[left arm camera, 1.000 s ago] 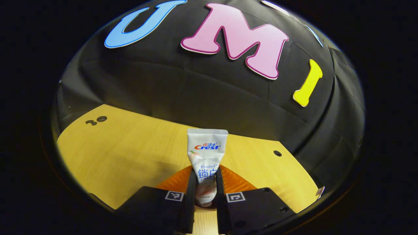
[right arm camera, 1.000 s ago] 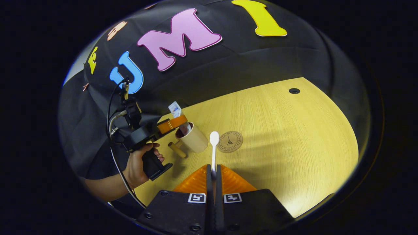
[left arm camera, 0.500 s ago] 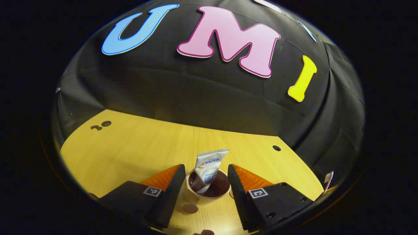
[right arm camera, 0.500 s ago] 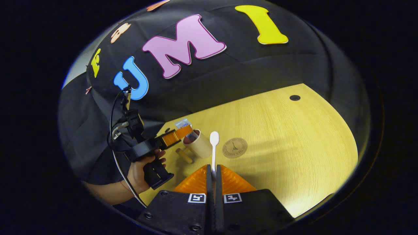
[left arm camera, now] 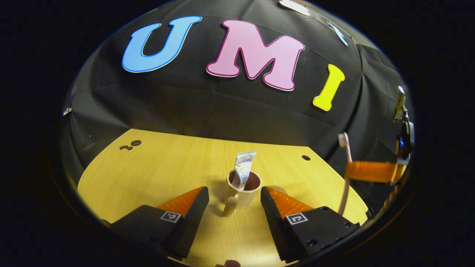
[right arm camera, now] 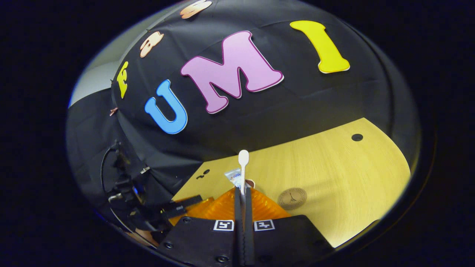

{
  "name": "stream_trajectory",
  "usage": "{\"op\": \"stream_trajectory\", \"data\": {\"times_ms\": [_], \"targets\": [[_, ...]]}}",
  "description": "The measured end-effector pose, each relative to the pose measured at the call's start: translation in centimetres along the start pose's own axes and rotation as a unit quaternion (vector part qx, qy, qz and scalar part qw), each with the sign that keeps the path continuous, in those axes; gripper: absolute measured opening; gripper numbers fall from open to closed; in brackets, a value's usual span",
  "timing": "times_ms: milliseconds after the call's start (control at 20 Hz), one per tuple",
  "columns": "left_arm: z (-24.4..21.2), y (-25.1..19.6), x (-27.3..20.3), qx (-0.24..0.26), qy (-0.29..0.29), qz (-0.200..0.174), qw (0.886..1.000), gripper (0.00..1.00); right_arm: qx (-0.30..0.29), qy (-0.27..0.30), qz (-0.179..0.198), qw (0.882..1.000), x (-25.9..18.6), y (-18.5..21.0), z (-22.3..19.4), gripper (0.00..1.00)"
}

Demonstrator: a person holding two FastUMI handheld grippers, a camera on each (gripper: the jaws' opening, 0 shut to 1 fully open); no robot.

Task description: Put the toothbrush and toothpaste on the desktop into the cup, then pick up the cup and place it on the coaster on the desktop.

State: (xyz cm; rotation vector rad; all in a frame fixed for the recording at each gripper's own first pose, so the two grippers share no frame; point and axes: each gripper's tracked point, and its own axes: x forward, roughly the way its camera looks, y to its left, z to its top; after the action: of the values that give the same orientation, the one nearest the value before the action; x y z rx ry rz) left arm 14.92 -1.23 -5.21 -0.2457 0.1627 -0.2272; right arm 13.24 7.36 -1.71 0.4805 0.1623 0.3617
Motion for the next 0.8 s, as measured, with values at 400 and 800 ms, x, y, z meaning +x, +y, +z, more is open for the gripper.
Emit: {"op": "stream_trajectory", "data": {"times_ms": [400,800], "targets": [[-3.8,1.8,-6.1,0.017,0.025,0.015,0.999,0.87,0.08,-0.095,-0.01,0.992,7.6,0.7,4.9,0.05],[-7.4,2.7,-10.5,0.006,0.047,0.028,0.998,0.87,0.1,-0.137,-0.025,0.985,13.8,-0.7,3.6,0.05]]}}
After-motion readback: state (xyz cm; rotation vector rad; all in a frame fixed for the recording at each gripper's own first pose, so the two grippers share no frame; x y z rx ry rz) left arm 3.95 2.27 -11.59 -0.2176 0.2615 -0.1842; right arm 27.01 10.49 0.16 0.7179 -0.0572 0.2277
